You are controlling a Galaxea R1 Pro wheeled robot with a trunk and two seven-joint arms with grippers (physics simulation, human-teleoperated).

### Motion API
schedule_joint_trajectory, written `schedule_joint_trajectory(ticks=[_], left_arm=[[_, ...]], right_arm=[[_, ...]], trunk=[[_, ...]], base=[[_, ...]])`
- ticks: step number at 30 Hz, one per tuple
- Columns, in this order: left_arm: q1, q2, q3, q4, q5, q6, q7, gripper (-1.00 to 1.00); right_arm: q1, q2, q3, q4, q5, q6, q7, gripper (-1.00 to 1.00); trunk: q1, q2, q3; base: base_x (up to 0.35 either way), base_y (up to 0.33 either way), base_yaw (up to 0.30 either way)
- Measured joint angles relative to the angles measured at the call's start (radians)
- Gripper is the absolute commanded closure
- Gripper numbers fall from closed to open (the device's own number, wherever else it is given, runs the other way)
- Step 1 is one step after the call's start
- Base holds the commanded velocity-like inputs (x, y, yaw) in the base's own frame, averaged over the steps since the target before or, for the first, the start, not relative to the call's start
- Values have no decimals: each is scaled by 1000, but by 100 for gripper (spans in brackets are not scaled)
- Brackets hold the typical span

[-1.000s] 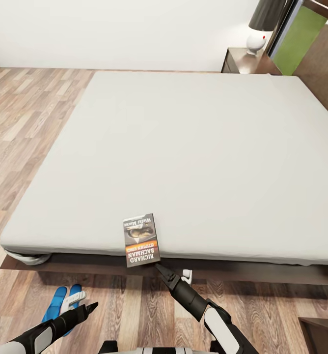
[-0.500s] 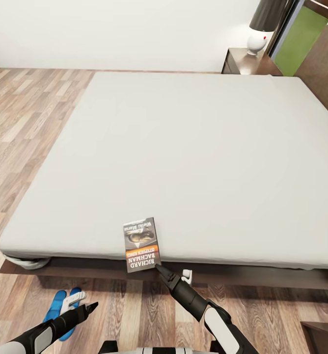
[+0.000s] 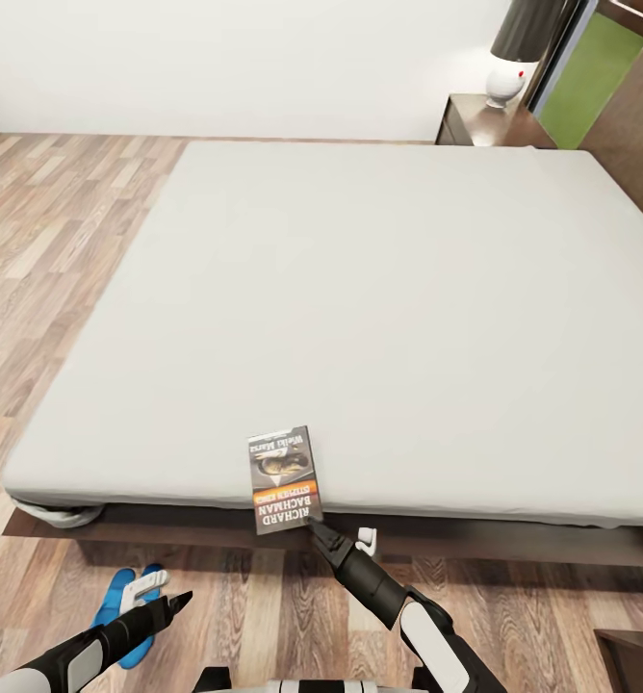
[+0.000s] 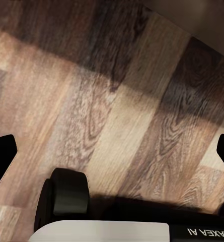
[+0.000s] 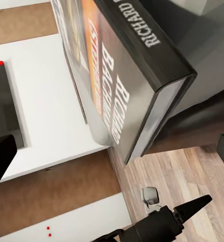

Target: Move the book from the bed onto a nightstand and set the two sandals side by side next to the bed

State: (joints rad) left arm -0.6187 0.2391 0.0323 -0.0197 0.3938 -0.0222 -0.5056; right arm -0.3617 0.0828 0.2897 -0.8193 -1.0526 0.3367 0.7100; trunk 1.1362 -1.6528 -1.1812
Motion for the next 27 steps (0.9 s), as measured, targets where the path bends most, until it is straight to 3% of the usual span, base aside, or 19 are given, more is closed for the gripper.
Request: schedule_joint_trajectory(ticks=[27], left_arm=[[0,0,0,0,0,1,0,-100]], right_arm=[[0,0,0,0,0,0,0,-100]], trunk=[[0,0,0]], base=[[10,28,0]])
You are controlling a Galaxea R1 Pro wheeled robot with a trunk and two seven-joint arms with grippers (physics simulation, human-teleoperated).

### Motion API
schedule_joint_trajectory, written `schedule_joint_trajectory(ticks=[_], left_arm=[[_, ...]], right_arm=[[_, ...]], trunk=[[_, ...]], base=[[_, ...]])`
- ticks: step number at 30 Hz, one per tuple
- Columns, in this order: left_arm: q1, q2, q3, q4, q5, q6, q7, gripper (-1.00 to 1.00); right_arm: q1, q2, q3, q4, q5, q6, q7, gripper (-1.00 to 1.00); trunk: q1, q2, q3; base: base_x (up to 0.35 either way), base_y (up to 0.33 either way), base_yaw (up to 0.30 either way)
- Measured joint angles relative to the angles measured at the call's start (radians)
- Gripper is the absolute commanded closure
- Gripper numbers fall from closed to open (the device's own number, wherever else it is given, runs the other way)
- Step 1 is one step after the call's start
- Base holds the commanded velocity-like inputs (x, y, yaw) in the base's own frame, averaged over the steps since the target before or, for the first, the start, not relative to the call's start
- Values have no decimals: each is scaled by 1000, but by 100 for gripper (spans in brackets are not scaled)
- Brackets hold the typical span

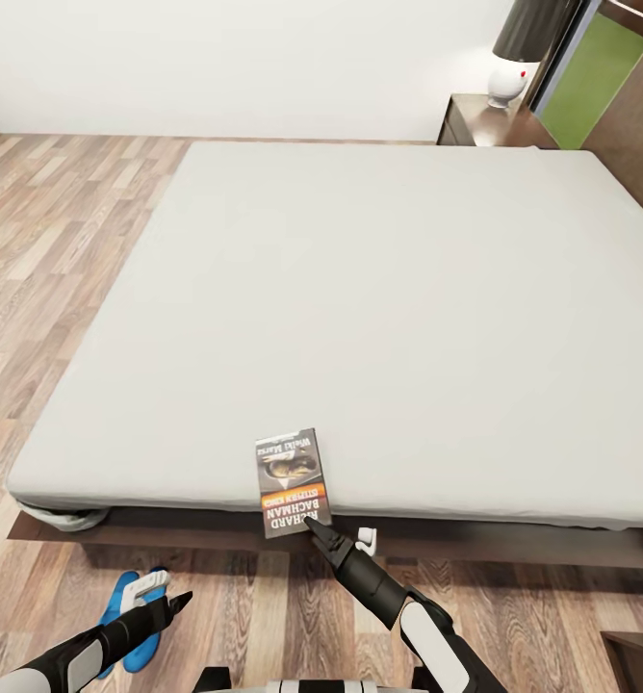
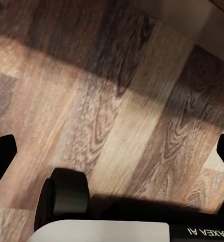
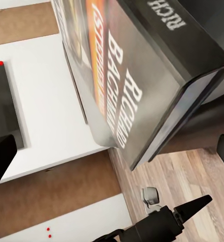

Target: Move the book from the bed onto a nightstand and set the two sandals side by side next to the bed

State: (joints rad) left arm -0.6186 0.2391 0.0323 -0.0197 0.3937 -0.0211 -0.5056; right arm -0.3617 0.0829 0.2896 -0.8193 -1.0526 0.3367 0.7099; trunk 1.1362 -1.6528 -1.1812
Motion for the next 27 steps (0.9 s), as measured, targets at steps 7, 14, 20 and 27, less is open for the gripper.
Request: schedule_joint_trajectory(ticks=[7,14,20,27], left_arm=[[0,0,0,0,0,0,1,-100],[0,0,0,0,0,1,1,-100],[0,0,0,0,0,1,1,-100],[0,0,0,0,0,2,0,-100]], right_arm=[[0,0,0,0,0,0,0,-100],[0,0,0,0,0,1,0,-100],[0,0,0,0,0,0,0,-100],[0,0,0,0,0,0,0,-100]], trunk=[[0,0,0],[8,-14,-6],[19,-35,-16],[23,-42,-19]], base=[[2,3,0],[0,0,0],[0,0,0],[0,0,0]])
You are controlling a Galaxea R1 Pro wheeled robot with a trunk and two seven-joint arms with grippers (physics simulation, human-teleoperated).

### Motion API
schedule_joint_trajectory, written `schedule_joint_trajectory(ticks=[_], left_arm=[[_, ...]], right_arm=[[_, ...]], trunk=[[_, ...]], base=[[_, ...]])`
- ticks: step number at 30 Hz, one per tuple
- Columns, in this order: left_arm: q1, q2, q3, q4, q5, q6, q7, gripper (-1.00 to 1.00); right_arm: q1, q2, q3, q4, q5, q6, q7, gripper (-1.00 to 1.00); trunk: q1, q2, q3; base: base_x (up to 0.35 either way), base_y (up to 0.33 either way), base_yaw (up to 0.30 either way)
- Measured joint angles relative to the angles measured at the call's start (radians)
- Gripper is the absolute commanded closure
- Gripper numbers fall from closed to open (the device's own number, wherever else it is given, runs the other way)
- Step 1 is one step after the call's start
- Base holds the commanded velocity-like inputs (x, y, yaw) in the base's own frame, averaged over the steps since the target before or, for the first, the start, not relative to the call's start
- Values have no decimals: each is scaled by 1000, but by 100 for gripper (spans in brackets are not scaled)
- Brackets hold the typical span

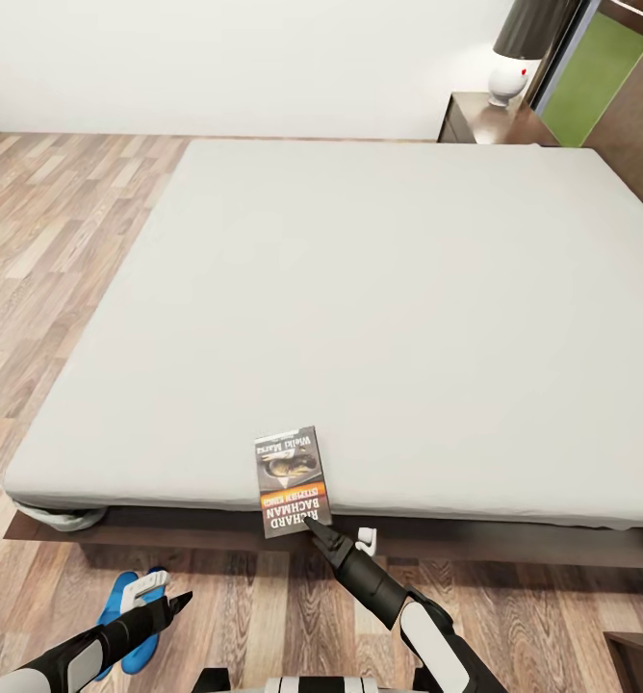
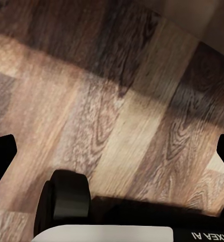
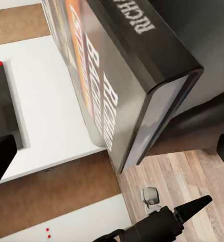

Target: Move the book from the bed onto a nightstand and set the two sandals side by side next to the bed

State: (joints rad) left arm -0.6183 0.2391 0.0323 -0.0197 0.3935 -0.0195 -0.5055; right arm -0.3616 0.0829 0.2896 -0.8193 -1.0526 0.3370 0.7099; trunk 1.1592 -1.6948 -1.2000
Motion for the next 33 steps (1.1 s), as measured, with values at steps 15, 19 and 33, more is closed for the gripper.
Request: schedule_joint_trajectory(ticks=[15,19,33], left_arm=[[0,0,0,0,0,-1,0,-100],[-1,0,0,0,0,-1,0,-100],[0,0,0,0,0,-1,0,-100]], right_arm=[[0,0,0,0,0,0,0,-100],[0,0,0,0,0,0,0,-100],[0,0,0,0,1,0,0,100]], trunk=[[0,0,0],[0,0,0],[0,0,0]], base=[[76,0,0],[10,0,0],[0,0,0]])
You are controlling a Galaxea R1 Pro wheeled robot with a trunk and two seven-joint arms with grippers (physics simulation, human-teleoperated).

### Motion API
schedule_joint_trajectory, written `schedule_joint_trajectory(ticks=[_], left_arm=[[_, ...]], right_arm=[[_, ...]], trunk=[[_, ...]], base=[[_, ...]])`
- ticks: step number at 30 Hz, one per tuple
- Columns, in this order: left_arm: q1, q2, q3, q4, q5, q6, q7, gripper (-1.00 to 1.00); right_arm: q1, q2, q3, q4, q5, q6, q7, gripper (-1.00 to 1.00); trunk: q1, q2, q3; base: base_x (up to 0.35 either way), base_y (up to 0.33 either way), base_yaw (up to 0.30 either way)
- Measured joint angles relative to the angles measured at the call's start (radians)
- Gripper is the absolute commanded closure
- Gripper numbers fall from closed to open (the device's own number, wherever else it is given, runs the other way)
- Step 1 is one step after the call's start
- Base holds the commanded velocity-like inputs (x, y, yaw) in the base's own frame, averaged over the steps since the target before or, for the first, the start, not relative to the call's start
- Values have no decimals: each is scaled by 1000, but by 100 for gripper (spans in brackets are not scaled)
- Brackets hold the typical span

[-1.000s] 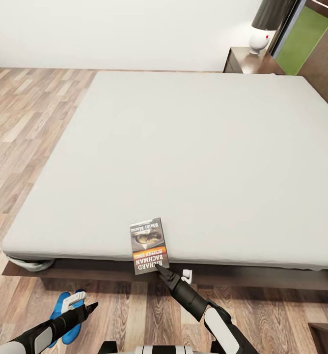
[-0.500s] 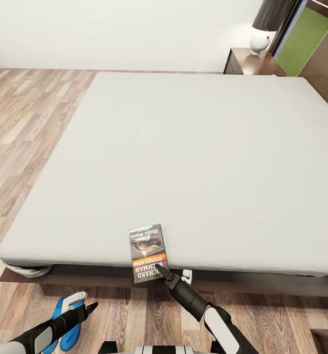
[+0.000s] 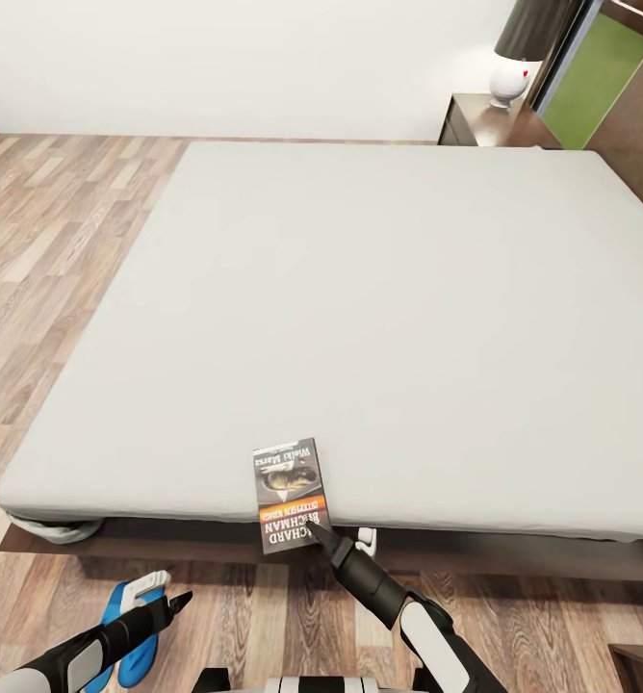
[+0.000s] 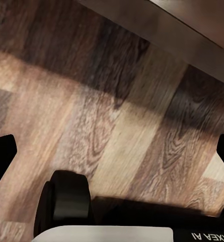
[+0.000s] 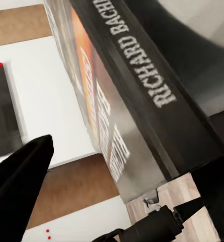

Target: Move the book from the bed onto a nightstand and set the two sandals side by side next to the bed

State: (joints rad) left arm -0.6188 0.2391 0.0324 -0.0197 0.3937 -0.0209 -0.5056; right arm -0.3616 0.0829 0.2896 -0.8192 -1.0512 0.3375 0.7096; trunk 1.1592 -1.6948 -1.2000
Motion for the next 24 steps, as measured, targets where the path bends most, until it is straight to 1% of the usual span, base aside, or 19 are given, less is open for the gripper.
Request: schedule_joint_trajectory(ticks=[15,24], left_arm=[[0,0,0,0,0,1,0,-100],[0,0,0,0,0,3,-1,-100]], right_arm=[[0,0,0,0,-1,0,1,100],[0,0,0,0,-1,0,1,100]], trunk=[[0,0,0],[-34,63,28]], base=[[0,0,0],[0,0,0]])
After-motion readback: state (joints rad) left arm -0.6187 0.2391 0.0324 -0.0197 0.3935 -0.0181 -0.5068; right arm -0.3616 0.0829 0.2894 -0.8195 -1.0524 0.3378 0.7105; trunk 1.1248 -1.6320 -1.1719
